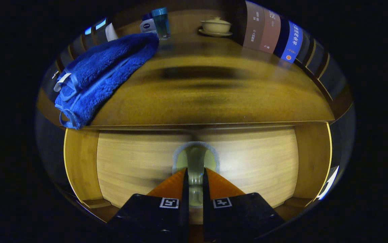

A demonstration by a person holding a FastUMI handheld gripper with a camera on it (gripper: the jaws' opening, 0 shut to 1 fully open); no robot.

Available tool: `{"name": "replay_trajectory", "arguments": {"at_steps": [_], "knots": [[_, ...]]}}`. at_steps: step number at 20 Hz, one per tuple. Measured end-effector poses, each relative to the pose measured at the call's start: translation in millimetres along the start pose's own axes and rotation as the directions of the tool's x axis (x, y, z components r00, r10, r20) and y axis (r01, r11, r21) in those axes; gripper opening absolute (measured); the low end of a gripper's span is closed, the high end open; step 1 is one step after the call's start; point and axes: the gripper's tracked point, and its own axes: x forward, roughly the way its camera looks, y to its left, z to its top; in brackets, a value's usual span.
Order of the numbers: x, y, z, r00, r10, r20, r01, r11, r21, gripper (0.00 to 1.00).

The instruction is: Pull open the drawer, take out the items inside it, and place them on the countertop above the cabinet.

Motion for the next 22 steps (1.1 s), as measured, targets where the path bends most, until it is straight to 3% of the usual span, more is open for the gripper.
{"name": "replay_trajectory", "arguments": {"at_steps": [7, 13, 19, 22], "knots": [[-5.2, 2.9, 2.7, 0.999, 0.036, 0.034, -0.036, 0.999, 0.014, 0.21], [-51.8, 0.7, 6.8, 0.987, 0.049, 0.153, -0.054, 0.998, 0.031, 0.22], [-133.0, 8.1, 43.1, 0.932, 0.071, 0.356, -0.08, 0.997, 0.011, 0.21], [-148.9, 11.3, 76.9, 0.904, 0.076, 0.421, -0.084, 0.996, 0.0, 0.21]]}}
